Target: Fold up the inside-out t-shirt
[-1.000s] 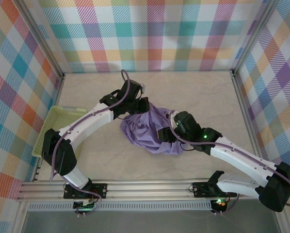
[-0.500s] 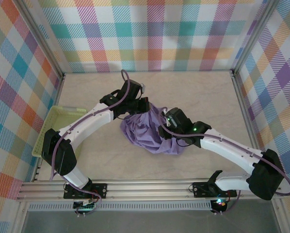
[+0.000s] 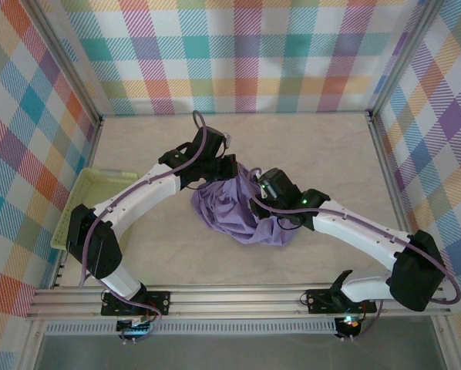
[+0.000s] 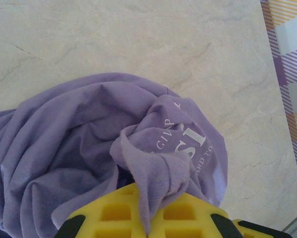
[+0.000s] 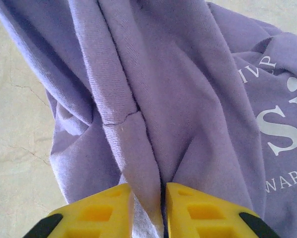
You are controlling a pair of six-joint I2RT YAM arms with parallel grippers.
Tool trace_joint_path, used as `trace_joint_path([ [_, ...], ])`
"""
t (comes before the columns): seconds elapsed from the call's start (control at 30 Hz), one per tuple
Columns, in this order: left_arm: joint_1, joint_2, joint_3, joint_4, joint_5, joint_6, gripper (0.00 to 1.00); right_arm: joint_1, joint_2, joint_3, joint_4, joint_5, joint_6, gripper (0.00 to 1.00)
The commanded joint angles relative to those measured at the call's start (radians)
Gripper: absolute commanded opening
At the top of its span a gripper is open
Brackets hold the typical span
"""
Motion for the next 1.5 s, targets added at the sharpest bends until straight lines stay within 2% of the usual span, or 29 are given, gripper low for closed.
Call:
trace_joint_path([
  [0.0, -0.010, -0.027, -0.004, -0.002, 0.002, 0.001, 0.00, 0.004, 0.021, 0.041, -0.016, 0.002, -0.016, 0.17],
  [0.33, -0.012, 0.020, 0.023, -0.059, -0.069, 0.004, 0.00, 0.021, -0.048, 0.113, -0.075, -0.103, -0.004, 0.01],
  [0.5, -0.017, 0.025, 0.017, -0.063, -0.090, 0.011, 0.00, 0.021, -0.120, 0.172, -0.112, -0.182, 0.037, 0.00],
  [0.7, -0.042, 0.058, 0.040, -0.081, -0.099, 0.037, 0.00, 0.015, -0.221, 0.215, -0.128, -0.165, 0.087, 0.00],
  [0.93, -0.097, 0.100, 0.066, -0.089, -0.100, 0.066, 0.00, -0.068, -0.061, 0.248, -0.151, -0.167, 0.102, 0.00],
  [1.1, -0.099, 0.092, 0.027, -0.070, -0.108, 0.062, 0.00, -0.148, 0.065, 0.297, -0.107, -0.181, 0.095, 0.00],
  [1.17, -0.091, 0.074, -0.007, -0.044, -0.120, 0.042, 0.00, -0.160, 0.095, 0.316, -0.114, -0.146, 0.078, 0.00],
  [1.23, -0.067, 0.052, -0.060, 0.009, -0.094, 0.002, 0.00, -0.160, 0.107, 0.311, -0.109, -0.166, 0.056, 0.08],
  [1.33, -0.033, 0.049, -0.097, 0.049, -0.054, -0.044, 0.00, -0.147, 0.074, 0.247, -0.078, -0.222, 0.048, 0.29],
  [1.4, -0.029, 0.063, -0.093, 0.042, -0.071, -0.045, 0.00, -0.109, 0.030, 0.199, -0.080, -0.170, 0.044, 0.39],
  [1.47, -0.026, 0.077, -0.088, 0.041, -0.077, -0.048, 0.00, -0.049, -0.025, 0.149, -0.084, -0.108, 0.038, 0.42],
])
